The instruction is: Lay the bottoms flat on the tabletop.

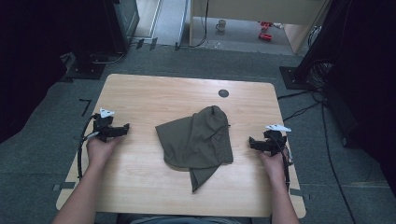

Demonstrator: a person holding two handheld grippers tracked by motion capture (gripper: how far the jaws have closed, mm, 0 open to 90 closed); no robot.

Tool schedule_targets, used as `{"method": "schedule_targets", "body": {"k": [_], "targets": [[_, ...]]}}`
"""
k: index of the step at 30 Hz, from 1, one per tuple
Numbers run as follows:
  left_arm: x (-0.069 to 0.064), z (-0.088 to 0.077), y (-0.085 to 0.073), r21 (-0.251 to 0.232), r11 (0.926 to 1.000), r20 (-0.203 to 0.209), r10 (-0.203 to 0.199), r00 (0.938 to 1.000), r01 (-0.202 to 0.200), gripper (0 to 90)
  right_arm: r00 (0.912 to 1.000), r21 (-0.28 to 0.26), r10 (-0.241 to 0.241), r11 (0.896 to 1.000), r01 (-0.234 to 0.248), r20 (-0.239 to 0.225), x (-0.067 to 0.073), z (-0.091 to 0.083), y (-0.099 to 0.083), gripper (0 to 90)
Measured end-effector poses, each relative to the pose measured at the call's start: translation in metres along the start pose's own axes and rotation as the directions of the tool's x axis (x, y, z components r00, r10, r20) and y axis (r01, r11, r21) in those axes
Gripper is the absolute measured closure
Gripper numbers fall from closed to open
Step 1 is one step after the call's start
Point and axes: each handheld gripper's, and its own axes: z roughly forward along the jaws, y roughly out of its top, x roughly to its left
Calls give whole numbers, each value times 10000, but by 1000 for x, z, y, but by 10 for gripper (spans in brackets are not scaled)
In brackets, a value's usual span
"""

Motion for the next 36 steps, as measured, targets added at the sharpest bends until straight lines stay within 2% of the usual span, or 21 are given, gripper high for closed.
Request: {"method": "schedule_targets", "body": {"k": [10, 13, 14, 17, 19, 20, 22, 27, 28, 29, 30, 33, 34, 36], "targets": [[-1, -1, -1, -29, 10000, -16, -31, 10000, 31, 156, 9998, -170, -145, 9998, 142, -164, 2, -3, -2, 74], [-2, -2, -1, -101, 9999, 122, 92, 9999, -90, 186, 9997, -168, -152, 9997, 149, -177, 2, -3, -2, 74], [-2, -2, -2, -167, 9997, 197, 155, 9997, -152, 247, 9996, -176, -178, 9997, 174, -204, 3, -3, -3, 75], [-2, -3, -2, -192, 9997, 238, 174, 9996, -169, 256, 9996, -172, -178, 9997, 174, -208, 3, -4, -3, 76], [-3, -4, -2, -256, 9994, 342, 254, 9991, -246, 359, 9995, -183, -204, 9996, 200, -228, 4, -3, -3, 81], [-4, -5, -2, -281, 9992, 387, 302, 9988, -291, 359, 9994, -216, -232, 9995, 227, -259, 4, -4, -3, 107], [-5, -6, -2, -278, 9989, 483, 392, 9981, -379, 445, 9988, -294, -320, 9991, 309, -374, 6, -5, -3, 172], [-6, -7, 0, -167, 9988, 695, 474, 9965, -464, 489, 9983, -283, -374, 9989, 362, -437, 7, -6, -2, 203], [-5, -7, 1, -116, 9991, 960, 428, 9945, -418, 510, 9983, -275, -373, 9990, 361, -450, 7, -6, -2, 220], [-5, -7, 1, -116, 9991, 960, 428, 9945, -418, 513, 9983, -275, -373, 9990, 361, -450, 7, -6, -2, 220], [-6, -9, 3, -144, 9989, 1100, 466, 9928, -453, 514, 9981, -249, -374, 9990, 363, -482, 7, -7, -1, 245], [-9, -13, 6, -296, 9981, 1138, 575, 9918, -545, 507, 9977, -237, -382, 9990, 369, -560, 8, -7, -1, 251], [-12, -16, 9, -429, 9975, 1324, 618, 9893, -566, 505, 9973, -243, -417, 9989, 403, -605, 8, -7, -1, 251], [-14, -19, 10, -463, 9969, 1396, 693, 9878, -634, 505, 9967, -260, -539, 9983, 525, -602, 10, -7, -1, 251]]}}
